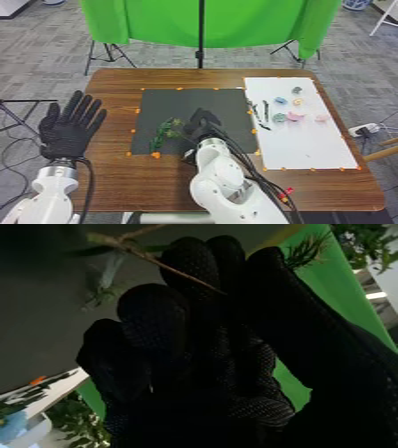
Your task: Arrange flowers
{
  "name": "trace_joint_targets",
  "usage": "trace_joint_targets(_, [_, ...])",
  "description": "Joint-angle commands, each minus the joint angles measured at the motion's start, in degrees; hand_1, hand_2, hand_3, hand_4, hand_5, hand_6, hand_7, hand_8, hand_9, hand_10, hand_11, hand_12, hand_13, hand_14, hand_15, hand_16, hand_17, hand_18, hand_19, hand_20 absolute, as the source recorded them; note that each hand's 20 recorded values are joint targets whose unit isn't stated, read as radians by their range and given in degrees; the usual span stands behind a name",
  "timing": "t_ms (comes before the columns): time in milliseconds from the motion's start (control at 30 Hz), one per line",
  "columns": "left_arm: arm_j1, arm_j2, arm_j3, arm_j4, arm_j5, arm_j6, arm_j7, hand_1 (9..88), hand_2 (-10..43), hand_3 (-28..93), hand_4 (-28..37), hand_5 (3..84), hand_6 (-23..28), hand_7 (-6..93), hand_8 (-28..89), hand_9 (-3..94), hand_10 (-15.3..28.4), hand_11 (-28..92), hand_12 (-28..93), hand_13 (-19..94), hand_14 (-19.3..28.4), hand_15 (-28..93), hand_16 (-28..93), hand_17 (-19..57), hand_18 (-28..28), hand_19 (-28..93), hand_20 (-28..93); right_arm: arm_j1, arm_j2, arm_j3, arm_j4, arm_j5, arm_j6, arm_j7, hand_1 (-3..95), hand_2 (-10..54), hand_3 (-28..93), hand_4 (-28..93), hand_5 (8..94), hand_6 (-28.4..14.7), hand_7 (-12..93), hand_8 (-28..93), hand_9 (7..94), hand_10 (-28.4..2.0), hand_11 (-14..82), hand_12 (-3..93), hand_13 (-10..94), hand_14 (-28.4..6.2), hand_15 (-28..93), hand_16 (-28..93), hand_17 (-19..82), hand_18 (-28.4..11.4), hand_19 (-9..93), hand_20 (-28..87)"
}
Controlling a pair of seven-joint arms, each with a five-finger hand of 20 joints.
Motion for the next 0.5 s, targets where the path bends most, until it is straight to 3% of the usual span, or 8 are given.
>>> trace_joint_targets(33, [-0.06, 0.09, 0.63, 0.53, -0.33, 0.10, -0.64, 25.5, 13.8, 75, -28.3, 43.3, 9.1, 8.6, -9, 37.5, 13.6, 15, 8, 28, 14.6, 24, -5, -7.5, 13.5, 30, 12, -1.94, -0.42, -0.01, 0.75, -0.80, -0.24, 0.71, 44.7, -9.5, 84, -19, 67.9, -5.4, 51, 12, 75.8, -18.4, 36.1, 32.1, 69, -16.3, 73, 26, 47, -25.7, 93, 64])
trace_joint_targets(100, [1.34, -0.19, 0.13, -0.20, -0.35, 0.56, 0.03, 25.5, 13.8, 75, -28.3, 43.3, 9.1, 8.6, -9, 37.5, 13.7, 15, 8, 28, 14.6, 24, -5, -7.5, 13.4, 30, 12, -2.24, -0.46, -0.29, 0.06, 0.26, -0.93, 0.63, 43.0, -9.5, 84, -19, 61.2, -6.2, 59, 10, 70.4, -20.2, 40.7, 28.8, 66, -17.4, 75, 24, 45, -26.1, 93, 64])
trace_joint_targets(267, [1.36, -0.14, 0.25, -0.06, -0.43, 0.08, 0.01, 25.8, 13.9, 75, -28.3, 43.3, 9.0, 8.7, -9, 37.4, 13.8, 15, 8, 27, 14.6, 24, -5, -7.5, 13.4, 30, 12, -2.17, -0.62, -0.70, -0.06, -0.32, 0.51, -0.19, 42.9, -9.5, 83, -19, 54.3, -7.3, 65, 5, 63.6, -22.7, 44.5, 24.6, 62, -18.5, 76, 23, 43, -27.1, 93, 63])
trace_joint_targets(367, [1.45, -0.29, 0.24, -0.03, -0.20, 0.42, -0.64, 25.8, 13.9, 75, -28.3, 43.3, 9.1, 8.7, -9, 37.4, 13.9, 15, 8, 27, 14.6, 24, -5, -7.5, 13.4, 30, 12, -2.63, -0.67, -0.55, -0.62, -0.30, 0.70, -0.12, 42.6, -9.5, 83, -19, 51.2, -8.7, 64, 3, 60.4, -24.0, 45.1, 21.1, 61, -18.9, 76, 22, 43, -27.3, 93, 63])
trace_joint_targets(500, [2.91, -0.34, -0.30, -0.66, -0.32, 0.51, 0.79, 25.9, 13.9, 75, -28.3, 43.3, 9.1, 8.8, -9, 37.4, 14.0, 15, 8, 27, 14.6, 25, -5, -7.5, 13.4, 30, 12, -2.36, -0.29, -1.09, -1.51, 0.56, 0.55, -1.14, 40.7, -9.5, 83, -20, 49.6, -11.0, 57, 2, 57.6, -24.8, 42.1, 18.9, 58, -20.1, 76, 20, 42, -27.6, 93, 63])
